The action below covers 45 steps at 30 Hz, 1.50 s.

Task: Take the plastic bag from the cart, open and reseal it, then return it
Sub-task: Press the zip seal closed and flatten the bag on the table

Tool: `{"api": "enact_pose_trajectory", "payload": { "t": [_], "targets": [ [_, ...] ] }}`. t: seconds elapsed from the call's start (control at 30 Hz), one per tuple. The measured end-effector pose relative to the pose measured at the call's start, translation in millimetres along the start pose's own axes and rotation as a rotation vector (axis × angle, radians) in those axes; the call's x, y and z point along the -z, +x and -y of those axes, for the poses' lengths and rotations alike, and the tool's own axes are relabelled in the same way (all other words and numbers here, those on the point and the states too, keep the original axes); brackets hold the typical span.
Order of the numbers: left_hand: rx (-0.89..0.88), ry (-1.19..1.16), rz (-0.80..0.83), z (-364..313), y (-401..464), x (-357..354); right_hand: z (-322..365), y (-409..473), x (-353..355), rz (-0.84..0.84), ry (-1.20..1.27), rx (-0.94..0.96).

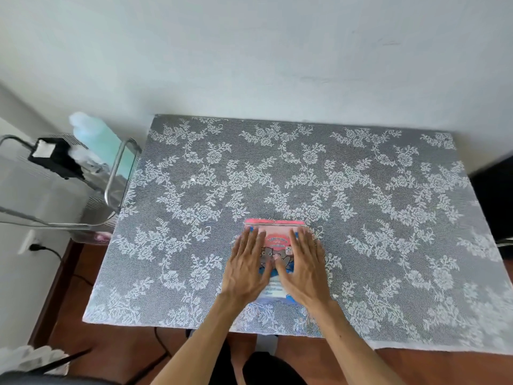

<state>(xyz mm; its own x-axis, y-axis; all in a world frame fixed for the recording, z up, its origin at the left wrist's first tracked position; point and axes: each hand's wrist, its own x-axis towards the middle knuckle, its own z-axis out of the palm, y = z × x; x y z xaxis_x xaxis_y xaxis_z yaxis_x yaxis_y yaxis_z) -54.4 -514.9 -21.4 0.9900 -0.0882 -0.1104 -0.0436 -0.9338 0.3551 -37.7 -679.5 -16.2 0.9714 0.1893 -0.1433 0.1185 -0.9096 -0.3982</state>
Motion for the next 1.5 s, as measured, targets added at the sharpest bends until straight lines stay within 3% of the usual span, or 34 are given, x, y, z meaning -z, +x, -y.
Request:
{"api": "enact_pose_trajectory", "payload": {
  "t": [0.3, 0.73, 1.03, 1.2, 1.33, 1.5],
  "targets": [
    [-0.085, 0.146, 0.118, 2.8, 26.1, -5.1, -0.5, 29.8, -5.7, 0.175, -0.094, 0.124],
    [-0.067, 0.253, 0.108, 21.4, 35.2, -11.9, -17.6, 34.4, -14.9, 0.126, -0.148, 0.061],
    [-0.093, 0.135, 0.126, 22.7, 32.4, 5.4, -16.9, 35.5, -4.4, 0.155, -0.097, 0.087],
    [0.160, -0.136, -0.053, 17.5, 18.4, 23.9, -14.1, 29.3, 17.4, 0.015, 0.143, 0.039],
    [0.434, -0.409, -0.106, 15.7, 3.7, 39.8, -18.0, 17.8, 36.7, -0.197, 0.289, -0.221],
    [0.647, -0.657, 0.017, 13.2, -10.2, 49.0, -21.6, 6.4, 41.7, 0.004, 0.351, -0.457]
  ]
}}
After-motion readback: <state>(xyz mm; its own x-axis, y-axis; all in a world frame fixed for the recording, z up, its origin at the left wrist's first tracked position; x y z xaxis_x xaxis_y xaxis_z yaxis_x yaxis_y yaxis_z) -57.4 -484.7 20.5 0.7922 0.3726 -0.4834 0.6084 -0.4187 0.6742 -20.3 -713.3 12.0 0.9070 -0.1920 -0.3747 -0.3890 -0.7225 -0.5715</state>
